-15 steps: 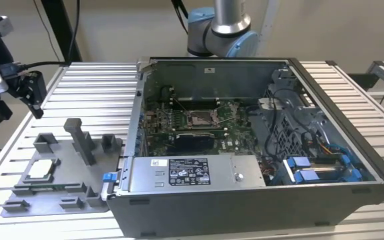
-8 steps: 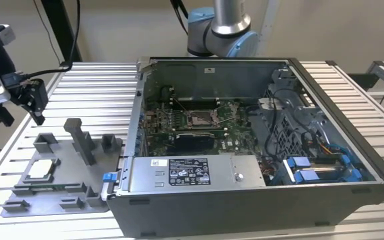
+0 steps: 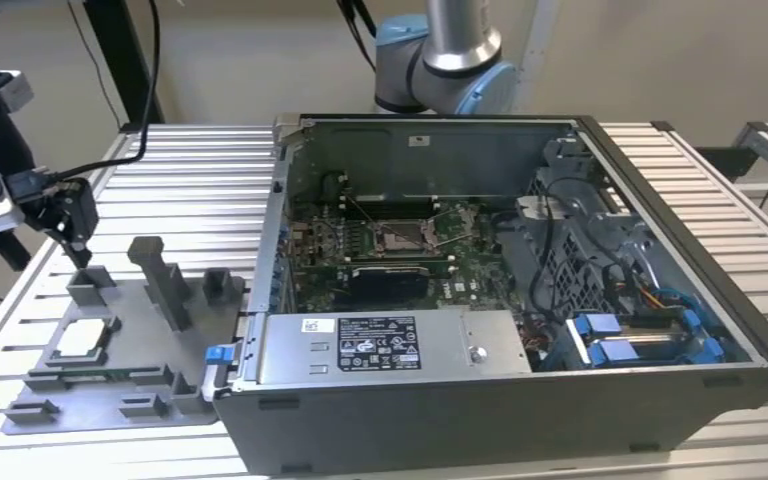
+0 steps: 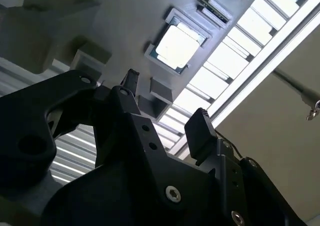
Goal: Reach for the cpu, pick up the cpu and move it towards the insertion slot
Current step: 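Pick up the cpu and move it towards the insertion slot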
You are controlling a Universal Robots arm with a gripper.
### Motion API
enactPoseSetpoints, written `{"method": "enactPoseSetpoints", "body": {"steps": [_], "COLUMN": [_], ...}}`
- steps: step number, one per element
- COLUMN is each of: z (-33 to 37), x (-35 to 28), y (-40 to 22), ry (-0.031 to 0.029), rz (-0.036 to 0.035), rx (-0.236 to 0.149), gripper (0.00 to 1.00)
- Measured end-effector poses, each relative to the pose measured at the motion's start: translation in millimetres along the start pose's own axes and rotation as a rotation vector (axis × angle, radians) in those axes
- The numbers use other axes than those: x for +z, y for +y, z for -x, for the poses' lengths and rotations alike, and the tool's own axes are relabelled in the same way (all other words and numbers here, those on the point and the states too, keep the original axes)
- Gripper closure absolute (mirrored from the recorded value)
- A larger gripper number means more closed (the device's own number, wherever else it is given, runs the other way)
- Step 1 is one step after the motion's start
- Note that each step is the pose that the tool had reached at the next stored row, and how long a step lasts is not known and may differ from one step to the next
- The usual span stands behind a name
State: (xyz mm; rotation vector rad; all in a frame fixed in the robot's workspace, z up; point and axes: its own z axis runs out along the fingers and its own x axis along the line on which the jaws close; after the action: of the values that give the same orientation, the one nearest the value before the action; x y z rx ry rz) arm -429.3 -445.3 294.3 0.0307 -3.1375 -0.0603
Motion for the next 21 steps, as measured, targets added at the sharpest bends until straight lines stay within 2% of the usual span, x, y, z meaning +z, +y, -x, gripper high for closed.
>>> {"method": "enactPoseSetpoints", "body": {"steps": [7, 14, 21], "z": [-0.4, -1.9, -4.2], "x": [12.5, 25.0, 37.8], "y": [-3.5, -9.6, -11.3], "ry": [0.0001, 0.0002, 0.0], "rz": [-0.0001, -0.0001, 0.0], "rx": [0.0, 0.0, 0.0], "gripper": [0.0, 0.0, 0.0]}}
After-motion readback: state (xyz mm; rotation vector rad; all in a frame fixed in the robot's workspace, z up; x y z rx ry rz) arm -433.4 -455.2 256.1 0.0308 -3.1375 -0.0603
